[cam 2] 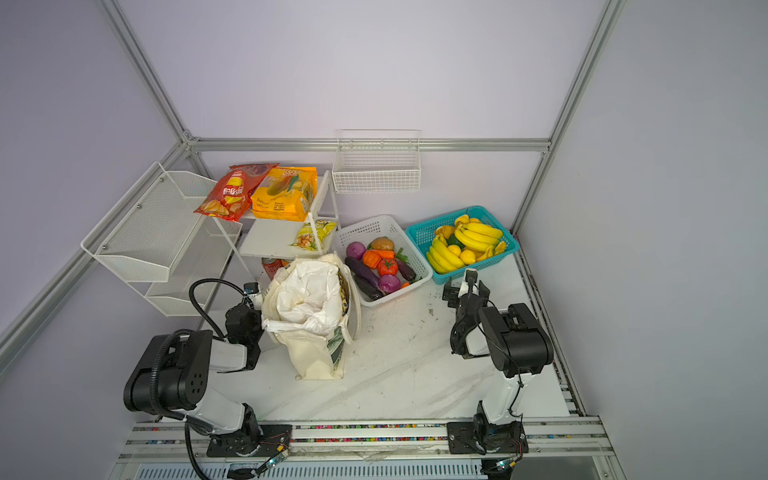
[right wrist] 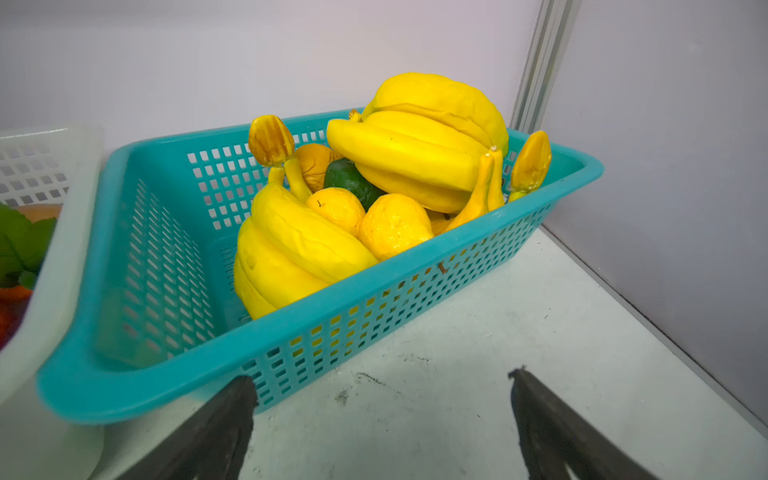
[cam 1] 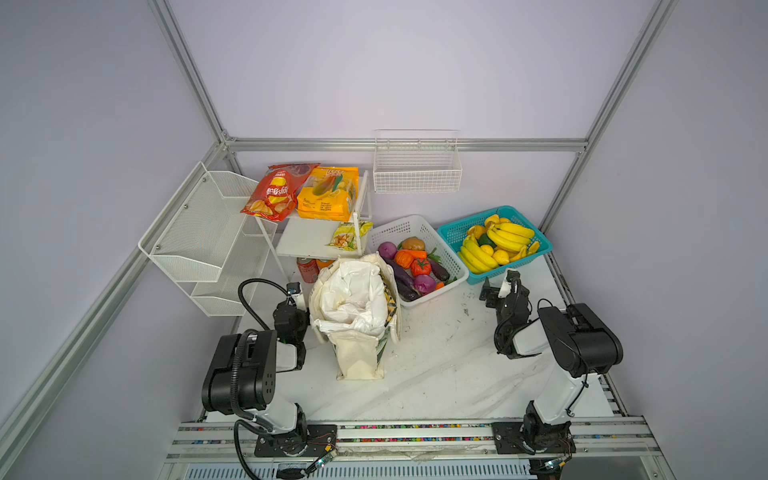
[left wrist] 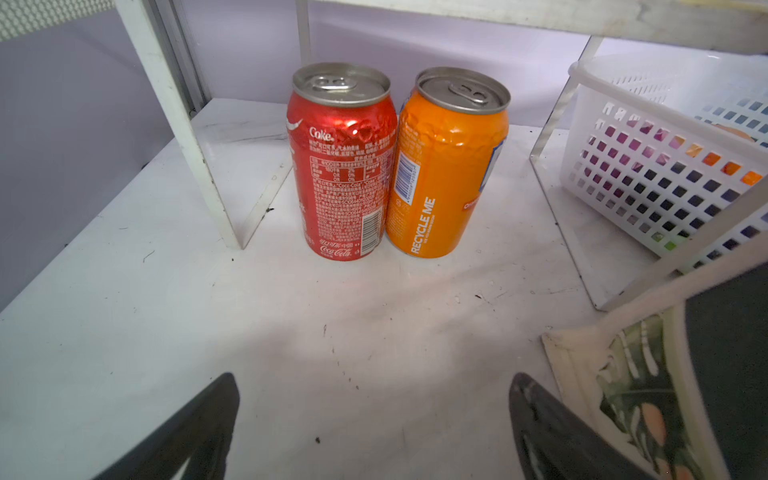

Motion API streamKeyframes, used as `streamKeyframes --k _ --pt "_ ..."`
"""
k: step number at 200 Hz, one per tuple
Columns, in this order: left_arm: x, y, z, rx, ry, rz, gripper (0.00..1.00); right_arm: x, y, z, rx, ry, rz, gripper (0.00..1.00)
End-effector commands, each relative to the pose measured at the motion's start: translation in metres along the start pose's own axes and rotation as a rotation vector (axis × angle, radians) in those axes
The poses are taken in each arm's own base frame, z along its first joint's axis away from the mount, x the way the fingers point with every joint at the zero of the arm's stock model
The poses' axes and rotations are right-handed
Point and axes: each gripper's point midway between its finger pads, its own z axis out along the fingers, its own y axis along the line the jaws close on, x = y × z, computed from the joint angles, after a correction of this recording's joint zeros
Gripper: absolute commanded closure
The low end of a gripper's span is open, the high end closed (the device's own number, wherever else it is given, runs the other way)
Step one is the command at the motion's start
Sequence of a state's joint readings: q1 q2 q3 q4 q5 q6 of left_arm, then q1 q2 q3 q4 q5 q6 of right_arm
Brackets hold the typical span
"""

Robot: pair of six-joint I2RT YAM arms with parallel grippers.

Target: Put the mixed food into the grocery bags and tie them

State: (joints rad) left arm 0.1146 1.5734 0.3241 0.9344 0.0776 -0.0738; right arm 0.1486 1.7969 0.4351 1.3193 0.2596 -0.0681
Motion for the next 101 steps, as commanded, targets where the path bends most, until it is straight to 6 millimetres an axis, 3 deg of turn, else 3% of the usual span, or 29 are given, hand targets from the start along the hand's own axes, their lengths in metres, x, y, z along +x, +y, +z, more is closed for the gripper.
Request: streamKeyframes --k 1,101 --pt "-0.0279 -0.0045 0.0039 0.005 -0.083 0.050 0.00 -0.0242 -0.0025 0.0015 0.012 -0.085 0.037 0.03" --pt "-0.0274 -0.0062 0.0062 -0.010 -0.069 0.064 0.00 -0.0242 -0.0035 0.0008 0.016 -0.087 0.029 0.03"
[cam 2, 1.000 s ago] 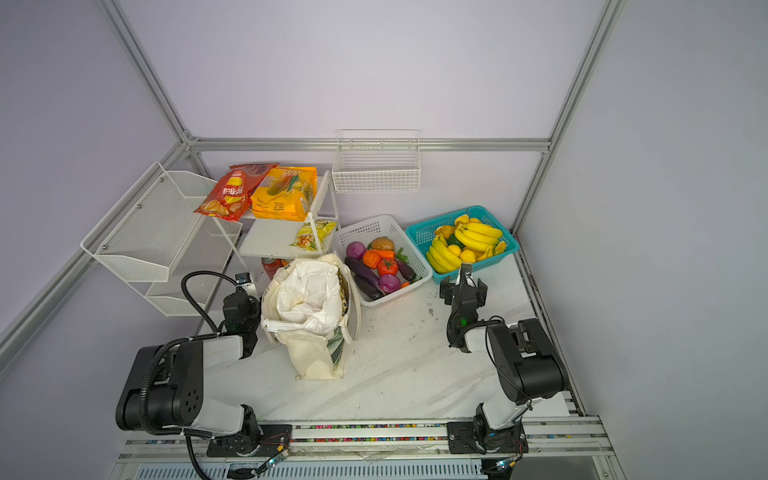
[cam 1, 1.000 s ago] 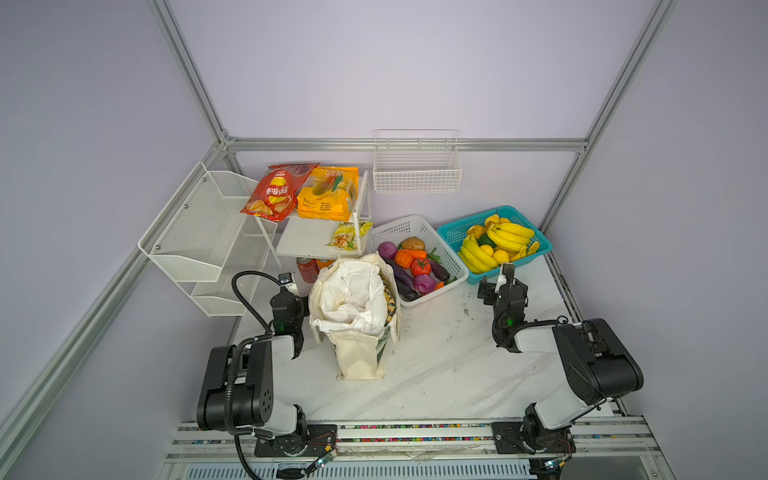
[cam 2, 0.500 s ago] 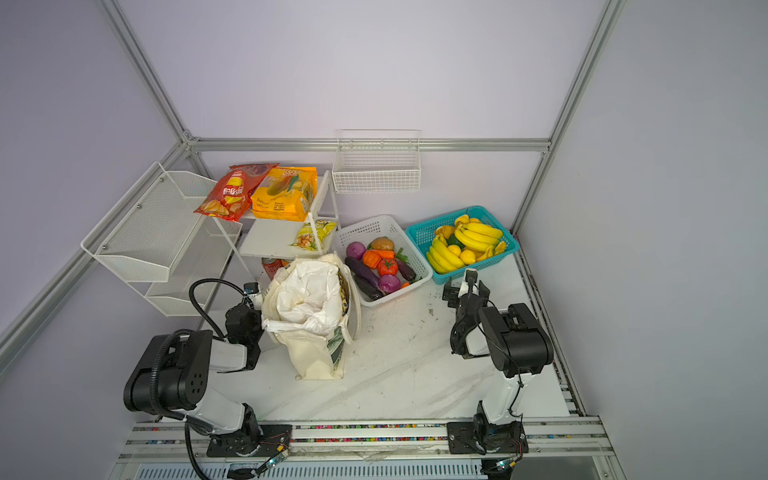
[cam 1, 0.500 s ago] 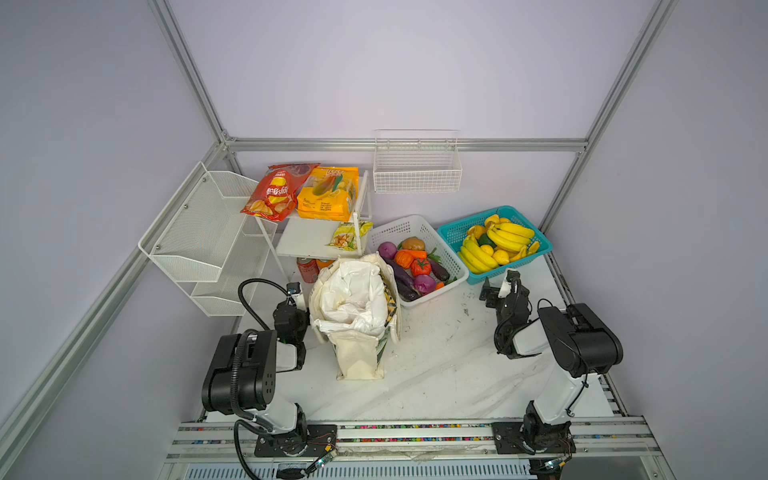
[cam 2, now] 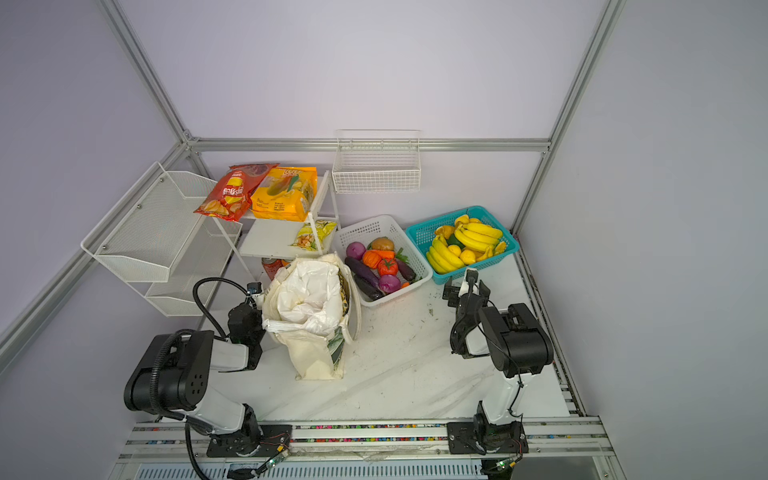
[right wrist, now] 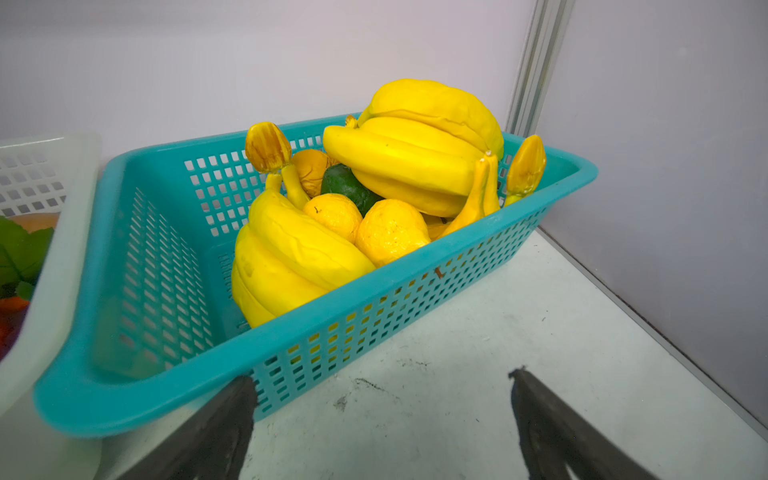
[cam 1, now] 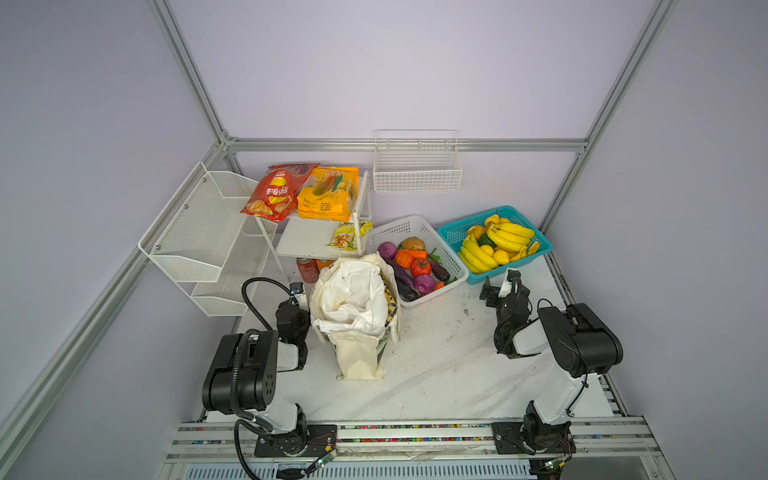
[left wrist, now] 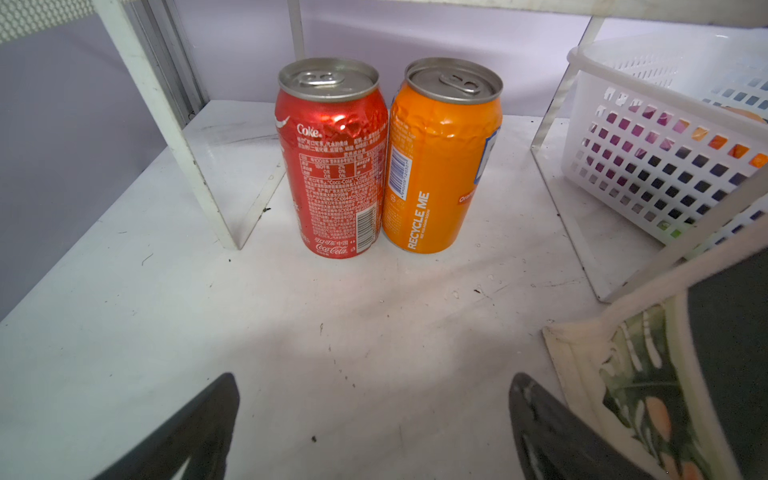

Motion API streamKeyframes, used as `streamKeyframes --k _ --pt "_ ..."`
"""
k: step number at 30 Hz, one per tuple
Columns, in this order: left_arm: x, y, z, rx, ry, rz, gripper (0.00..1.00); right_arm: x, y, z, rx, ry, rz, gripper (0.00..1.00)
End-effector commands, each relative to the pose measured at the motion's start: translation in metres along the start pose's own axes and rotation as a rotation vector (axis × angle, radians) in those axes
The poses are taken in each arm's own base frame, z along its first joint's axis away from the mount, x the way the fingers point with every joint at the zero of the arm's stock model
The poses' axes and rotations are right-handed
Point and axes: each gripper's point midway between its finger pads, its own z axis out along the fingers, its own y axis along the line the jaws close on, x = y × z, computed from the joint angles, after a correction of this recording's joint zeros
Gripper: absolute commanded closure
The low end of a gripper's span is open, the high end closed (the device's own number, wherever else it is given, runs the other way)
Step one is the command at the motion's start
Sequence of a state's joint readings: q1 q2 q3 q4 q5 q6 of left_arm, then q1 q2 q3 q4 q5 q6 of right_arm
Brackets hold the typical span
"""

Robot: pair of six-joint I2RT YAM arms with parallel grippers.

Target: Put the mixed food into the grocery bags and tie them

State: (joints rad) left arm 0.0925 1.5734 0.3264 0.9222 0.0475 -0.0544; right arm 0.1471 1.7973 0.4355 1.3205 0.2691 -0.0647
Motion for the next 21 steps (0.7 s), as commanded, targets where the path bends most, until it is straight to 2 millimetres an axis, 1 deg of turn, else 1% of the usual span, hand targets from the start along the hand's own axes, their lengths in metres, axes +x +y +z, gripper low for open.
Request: streamKeyframes --k 1,21 --pt "-0.0297 -0.0022 0.0052 -0.002 -0.079 0.037 0.00 -0.0238 -0.0011 0.0006 0.005 -0.085 0.026 0.03" --pt "-0.0299 -0.0016 0.0055 -0.004 -0.079 0.038 0.00 -0.0247 -0.0003 0.0009 0.002 -0.086 0.019 0.03"
